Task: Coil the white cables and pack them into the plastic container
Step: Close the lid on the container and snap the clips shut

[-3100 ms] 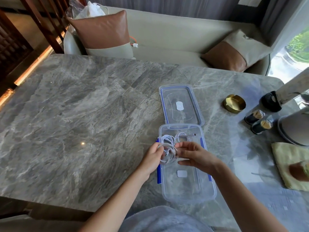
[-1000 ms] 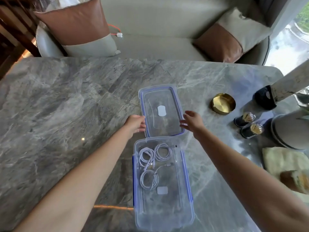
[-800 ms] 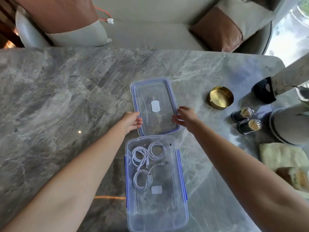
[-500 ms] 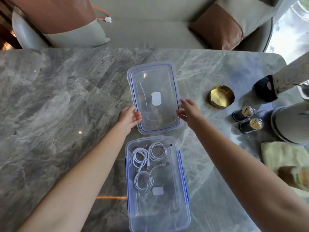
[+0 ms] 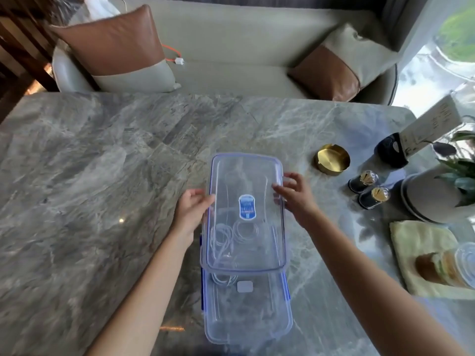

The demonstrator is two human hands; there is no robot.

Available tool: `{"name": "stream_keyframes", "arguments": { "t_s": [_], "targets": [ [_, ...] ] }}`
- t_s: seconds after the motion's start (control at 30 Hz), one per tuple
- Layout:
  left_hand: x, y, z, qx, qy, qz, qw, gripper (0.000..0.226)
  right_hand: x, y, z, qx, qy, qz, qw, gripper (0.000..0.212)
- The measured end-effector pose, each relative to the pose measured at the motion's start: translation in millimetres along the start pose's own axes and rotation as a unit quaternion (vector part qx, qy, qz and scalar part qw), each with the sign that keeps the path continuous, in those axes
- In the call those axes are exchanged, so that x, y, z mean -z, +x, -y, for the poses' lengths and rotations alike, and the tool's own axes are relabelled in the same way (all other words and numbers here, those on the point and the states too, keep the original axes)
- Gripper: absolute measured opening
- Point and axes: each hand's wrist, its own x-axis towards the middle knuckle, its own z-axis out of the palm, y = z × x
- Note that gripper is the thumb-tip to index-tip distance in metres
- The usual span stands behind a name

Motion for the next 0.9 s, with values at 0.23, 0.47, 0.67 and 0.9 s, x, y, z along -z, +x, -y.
{"name": "stream_keyframes", "arguments": {
  "t_s": [0.23,0.47,0.67,0.9],
  "targets": [
    [21,-57,59,-0.062,0.056,-0.056,0.995,0.024,6,-51,-41,0.049,-0.149,-0.006,0.988,0.048],
    [30,-81,95,-0.04,0.067,-0.051,0.996,0.023,15,-73,-71,0.117,-0.255,-0.036,0.959,0.051],
    [29,-78,99,-0.051,0.081,-0.059,0.994,0.022,19,-72,-79,0.136,-0.339,-0.056,0.929,0.053],
    [33,-75,105,-0.026,0.107,-0.05,0.993,0.022,19,-67,-86,0.129,-0.344,-0.052,0.929,0.055]
  ]
}}
